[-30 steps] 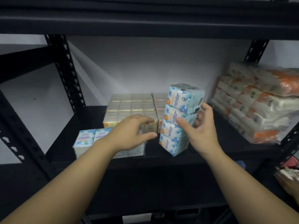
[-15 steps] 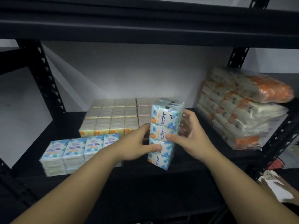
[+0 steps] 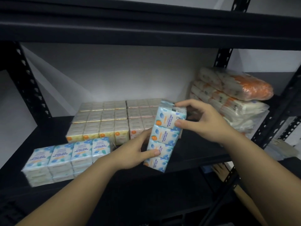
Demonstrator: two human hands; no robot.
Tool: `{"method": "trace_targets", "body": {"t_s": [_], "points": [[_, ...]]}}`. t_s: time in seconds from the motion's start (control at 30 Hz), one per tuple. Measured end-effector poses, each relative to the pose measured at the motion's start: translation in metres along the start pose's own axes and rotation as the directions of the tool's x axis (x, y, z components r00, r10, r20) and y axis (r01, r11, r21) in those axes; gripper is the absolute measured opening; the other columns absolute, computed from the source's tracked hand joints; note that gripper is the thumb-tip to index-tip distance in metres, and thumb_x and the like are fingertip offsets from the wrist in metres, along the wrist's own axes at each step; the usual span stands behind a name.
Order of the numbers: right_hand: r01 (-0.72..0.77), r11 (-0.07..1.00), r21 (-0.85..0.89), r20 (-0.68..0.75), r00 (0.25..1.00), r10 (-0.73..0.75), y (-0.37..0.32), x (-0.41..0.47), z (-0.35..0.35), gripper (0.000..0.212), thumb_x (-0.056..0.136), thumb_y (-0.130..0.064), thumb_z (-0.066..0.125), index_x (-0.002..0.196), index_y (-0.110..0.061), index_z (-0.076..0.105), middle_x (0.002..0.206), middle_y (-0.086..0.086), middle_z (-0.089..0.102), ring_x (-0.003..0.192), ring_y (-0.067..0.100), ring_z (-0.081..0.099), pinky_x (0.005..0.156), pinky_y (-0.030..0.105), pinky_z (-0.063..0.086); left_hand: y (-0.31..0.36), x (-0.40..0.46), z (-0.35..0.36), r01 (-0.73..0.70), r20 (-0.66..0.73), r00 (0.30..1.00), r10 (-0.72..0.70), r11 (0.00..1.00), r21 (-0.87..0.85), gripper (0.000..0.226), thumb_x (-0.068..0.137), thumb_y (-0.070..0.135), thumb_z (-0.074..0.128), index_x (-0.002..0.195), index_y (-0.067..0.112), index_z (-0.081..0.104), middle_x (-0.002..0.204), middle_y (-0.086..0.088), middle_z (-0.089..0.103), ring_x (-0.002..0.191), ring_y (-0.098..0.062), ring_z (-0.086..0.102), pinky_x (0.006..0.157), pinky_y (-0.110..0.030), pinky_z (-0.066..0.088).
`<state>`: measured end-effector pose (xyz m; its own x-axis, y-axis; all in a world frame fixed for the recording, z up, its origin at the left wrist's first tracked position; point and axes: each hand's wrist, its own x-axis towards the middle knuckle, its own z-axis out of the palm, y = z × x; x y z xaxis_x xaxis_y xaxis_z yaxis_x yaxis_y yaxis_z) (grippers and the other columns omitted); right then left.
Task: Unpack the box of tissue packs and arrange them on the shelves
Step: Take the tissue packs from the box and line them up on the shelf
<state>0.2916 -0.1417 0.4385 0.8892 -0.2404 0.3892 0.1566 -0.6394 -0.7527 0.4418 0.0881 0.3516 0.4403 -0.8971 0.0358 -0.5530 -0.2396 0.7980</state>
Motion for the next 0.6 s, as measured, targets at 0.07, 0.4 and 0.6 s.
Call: {"method": "trace_targets", "body": {"t_s": [0.07,0.4,0.6], "points": [[-0.021,1.0,0.013,-0.029,0.999,0.021,0.011,-0.008,-0.008,0.043,0.084,-0.031,0.086,0.121,-0.031,0.067,0.12,-0.007,0.074,0.113,0.02,0.07,0.098,0.054,0.055,0.002,0.004,0.003,-0.012,-0.042,0.999,0.009,0.996,-0.084,0.079,0.089,0.046,0.077,0.154,0.04,0.033,0.138,0.027,0.058,0.126,0.008,0.056,0.101,-0.032,0.056],[-0.258,0.96,0.107,-0.011,0.965,0.261,0.077,-0.053,0.009,0.079,0.07,-0.03,0.098,0.135,-0.036,0.054,0.122,-0.012,0.073,0.113,0.01,0.071,0.095,0.044,0.06,0.01,0.022,0.005,-0.015,-0.21,0.972,0.107,0.918,0.397,0.091,0.074,0.07,0.077,0.15,0.034,0.045,0.135,0.016,0.049,0.124,-0.005,0.047,0.105,-0.026,0.04],[-0.332,0.942,0.048,0.007,0.943,0.332,0.108,-0.057,0.026,0.084,0.065,-0.037,0.1,0.137,-0.033,0.056,0.125,-0.014,0.072,0.113,0.005,0.07,0.1,0.044,0.058,0.008,0.024,0.007,-0.008,-0.14,0.985,0.102,0.835,0.55,0.093,0.078,0.074,0.07,0.156,0.031,0.041,0.143,0.011,0.042,0.133,-0.01,0.04,0.113,-0.032,0.039]]}}
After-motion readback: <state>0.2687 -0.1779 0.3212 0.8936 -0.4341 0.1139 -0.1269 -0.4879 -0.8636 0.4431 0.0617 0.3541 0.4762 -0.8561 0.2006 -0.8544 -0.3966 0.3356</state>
